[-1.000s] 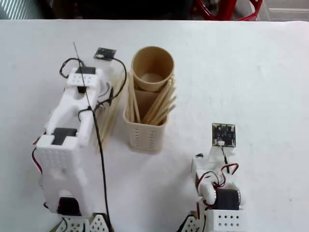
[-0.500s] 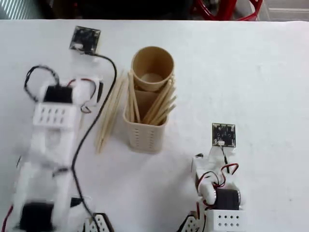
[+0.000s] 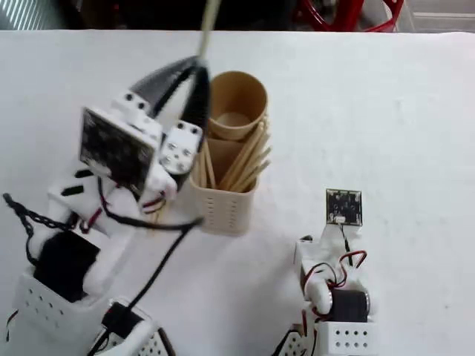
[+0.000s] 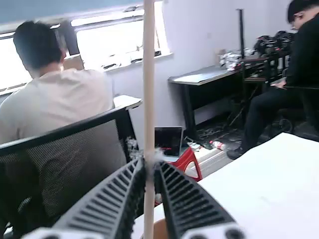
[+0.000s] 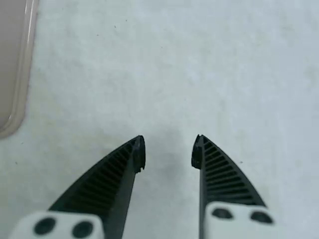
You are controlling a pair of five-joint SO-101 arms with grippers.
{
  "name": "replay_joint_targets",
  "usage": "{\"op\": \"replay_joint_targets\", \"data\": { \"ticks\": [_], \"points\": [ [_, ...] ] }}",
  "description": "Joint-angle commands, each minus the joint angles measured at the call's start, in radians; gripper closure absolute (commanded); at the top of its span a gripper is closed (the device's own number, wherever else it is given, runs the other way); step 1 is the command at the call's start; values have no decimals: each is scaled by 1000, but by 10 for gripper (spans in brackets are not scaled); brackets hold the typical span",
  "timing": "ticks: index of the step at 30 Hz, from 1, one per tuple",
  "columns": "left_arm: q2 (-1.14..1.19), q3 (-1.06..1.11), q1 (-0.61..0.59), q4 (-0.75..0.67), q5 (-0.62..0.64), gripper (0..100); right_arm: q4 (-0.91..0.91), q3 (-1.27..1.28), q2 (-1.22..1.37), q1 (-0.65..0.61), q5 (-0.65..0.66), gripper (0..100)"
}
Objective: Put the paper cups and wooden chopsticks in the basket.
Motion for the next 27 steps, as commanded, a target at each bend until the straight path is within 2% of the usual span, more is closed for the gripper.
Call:
{"op": "replay_joint_targets", "data": {
  "ticks": [1, 4, 17, 21, 27],
  "points": [
    [-18, -43, 97, -35, -26, 978, 7, 9, -8, -8, 8, 839],
    [-16, -43, 130, -35, -26, 978, 7, 9, -8, -8, 8, 839],
    [-16, 28, 127, -43, -26, 972, 7, 9, -8, -4, 8, 839],
    [-16, 31, 125, -37, 2, 920, 7, 9, -8, -4, 8, 839],
    [-16, 29, 73, -35, 29, 906, 7, 9, -8, -4, 8, 839]
  ]
}}
